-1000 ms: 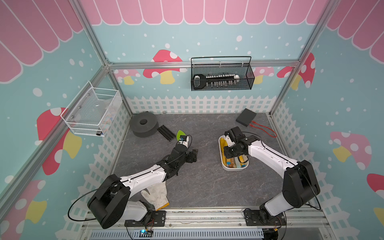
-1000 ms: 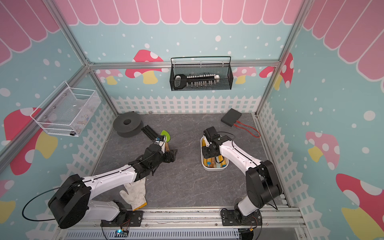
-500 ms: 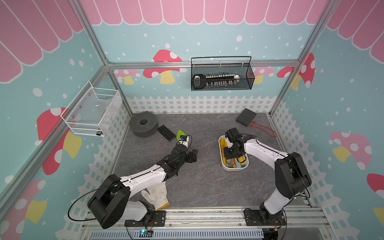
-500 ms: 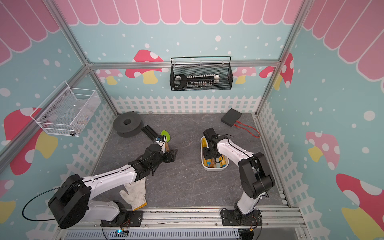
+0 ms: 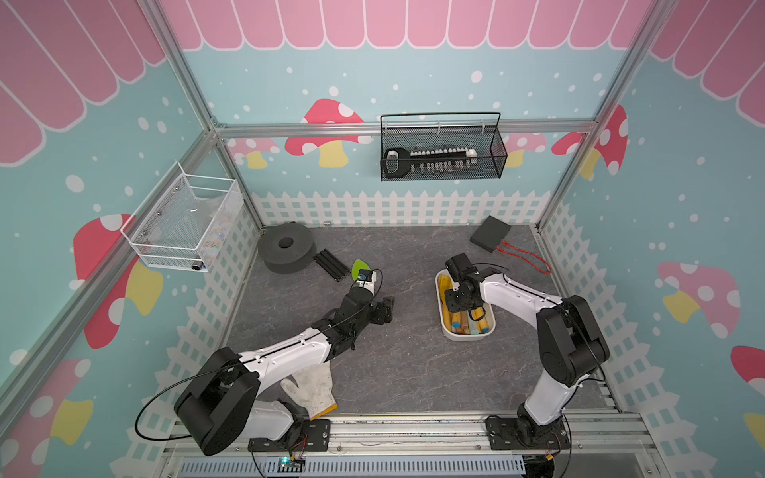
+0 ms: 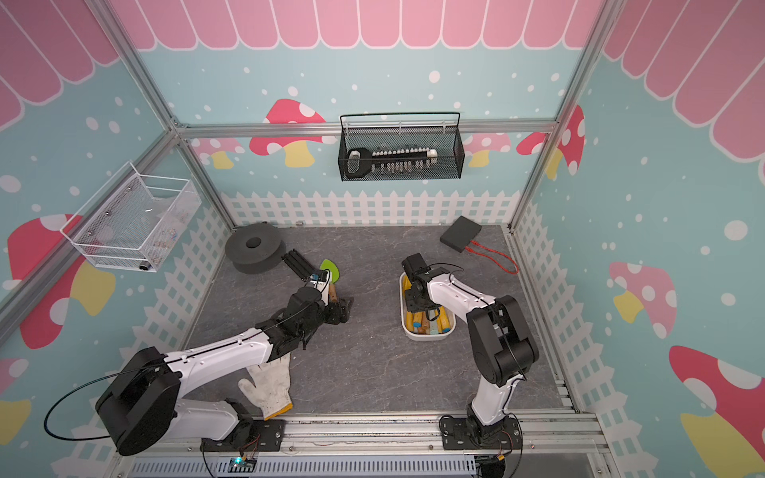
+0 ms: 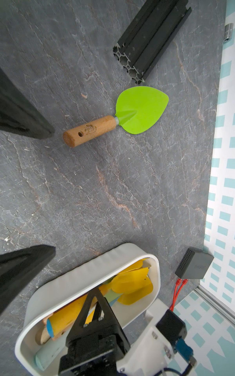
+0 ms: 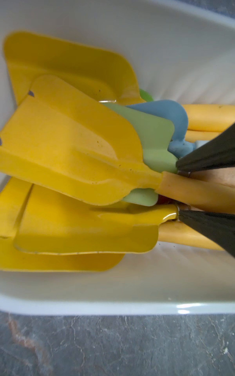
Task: Take the shovel out of the storage box
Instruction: Pick up the shovel from the storage box.
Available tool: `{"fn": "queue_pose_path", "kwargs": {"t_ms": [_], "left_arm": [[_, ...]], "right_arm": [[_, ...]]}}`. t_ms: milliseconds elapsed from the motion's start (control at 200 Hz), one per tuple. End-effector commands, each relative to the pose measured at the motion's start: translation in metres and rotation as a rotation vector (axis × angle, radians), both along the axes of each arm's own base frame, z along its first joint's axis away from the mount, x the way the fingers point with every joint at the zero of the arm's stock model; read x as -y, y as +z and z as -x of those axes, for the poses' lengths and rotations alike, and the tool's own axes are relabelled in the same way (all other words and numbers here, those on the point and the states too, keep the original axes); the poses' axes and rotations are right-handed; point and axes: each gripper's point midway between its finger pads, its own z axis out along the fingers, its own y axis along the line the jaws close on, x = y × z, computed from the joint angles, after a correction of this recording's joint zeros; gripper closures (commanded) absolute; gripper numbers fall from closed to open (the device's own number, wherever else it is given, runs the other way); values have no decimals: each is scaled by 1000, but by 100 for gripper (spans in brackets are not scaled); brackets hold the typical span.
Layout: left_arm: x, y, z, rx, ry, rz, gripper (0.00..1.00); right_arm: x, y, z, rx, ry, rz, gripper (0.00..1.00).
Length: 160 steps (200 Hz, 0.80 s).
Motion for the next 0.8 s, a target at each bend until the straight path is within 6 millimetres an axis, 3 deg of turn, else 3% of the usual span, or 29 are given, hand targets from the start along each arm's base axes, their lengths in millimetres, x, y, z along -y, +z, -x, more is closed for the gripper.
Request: {"fn": "queue_pose_path", "kwargs": {"t_ms": [0,180,280,470,795], "left_arm": [[4,8,-2,23,-11,-2,14],[3,9,-1,25,-10,-4,14],[3,9,-1,26,-10,-3,14],[4,9,-1,24,-13,0,14],[3,12,0,31,-16,5,14]], "right_arm": [[18,-14,15,-74,-18,85,66],[21,-11,16,-69,-17,101,71],[23,-9,19,-73,-12,110,57],[34,-5,24,-66,-20,180,55],[24,-26,28,-127,-14,142,55]]}}
